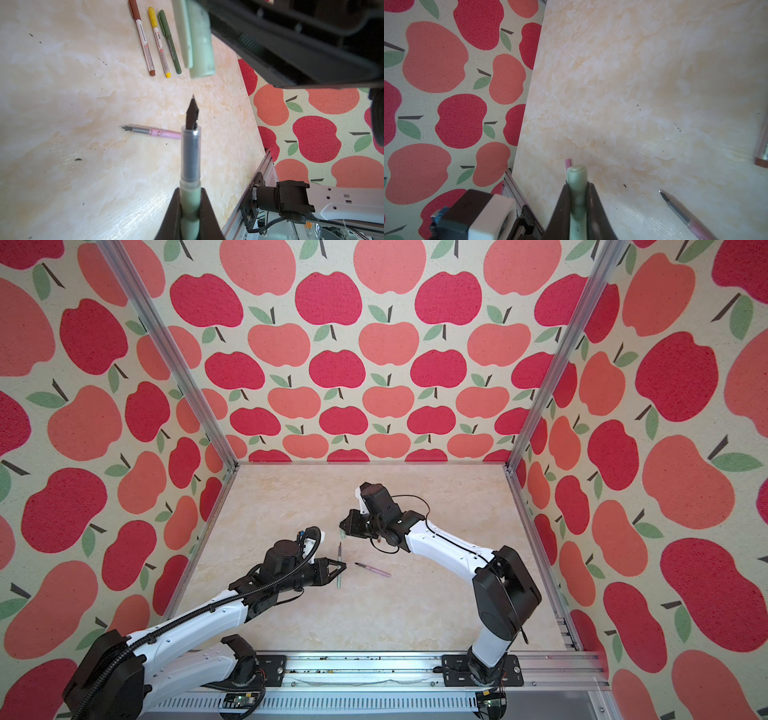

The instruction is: Insert the pens into the pen caps

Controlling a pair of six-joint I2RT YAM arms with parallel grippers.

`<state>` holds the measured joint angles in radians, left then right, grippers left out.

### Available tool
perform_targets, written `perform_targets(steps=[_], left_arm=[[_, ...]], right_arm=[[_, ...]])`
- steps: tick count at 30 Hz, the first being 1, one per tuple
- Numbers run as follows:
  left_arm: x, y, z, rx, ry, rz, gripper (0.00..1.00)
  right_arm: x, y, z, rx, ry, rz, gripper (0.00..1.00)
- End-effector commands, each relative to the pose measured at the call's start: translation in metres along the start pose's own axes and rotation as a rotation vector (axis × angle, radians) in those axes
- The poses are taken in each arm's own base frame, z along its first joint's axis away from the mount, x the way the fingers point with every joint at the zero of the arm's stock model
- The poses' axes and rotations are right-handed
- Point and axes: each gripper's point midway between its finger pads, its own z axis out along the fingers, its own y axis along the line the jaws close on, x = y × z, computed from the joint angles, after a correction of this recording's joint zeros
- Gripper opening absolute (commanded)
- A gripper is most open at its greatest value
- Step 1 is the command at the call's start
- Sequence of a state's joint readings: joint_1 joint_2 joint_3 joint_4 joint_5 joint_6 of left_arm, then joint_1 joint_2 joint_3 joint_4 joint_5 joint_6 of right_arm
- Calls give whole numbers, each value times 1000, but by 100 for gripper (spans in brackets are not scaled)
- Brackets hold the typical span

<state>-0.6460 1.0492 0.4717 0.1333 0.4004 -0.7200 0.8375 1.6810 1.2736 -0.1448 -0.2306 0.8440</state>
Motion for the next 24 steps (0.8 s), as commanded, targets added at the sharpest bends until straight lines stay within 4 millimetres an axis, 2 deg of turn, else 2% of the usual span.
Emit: perform_targets(steps=[1, 24], left_arm=[[-14, -13, -1, 27, -40, 24, 0], [-12, -12, 1, 28, -34, 22, 0]], right_arm=[[6, 8, -6, -26, 7, 1, 5], [10, 18, -6, -53, 11, -10, 5]])
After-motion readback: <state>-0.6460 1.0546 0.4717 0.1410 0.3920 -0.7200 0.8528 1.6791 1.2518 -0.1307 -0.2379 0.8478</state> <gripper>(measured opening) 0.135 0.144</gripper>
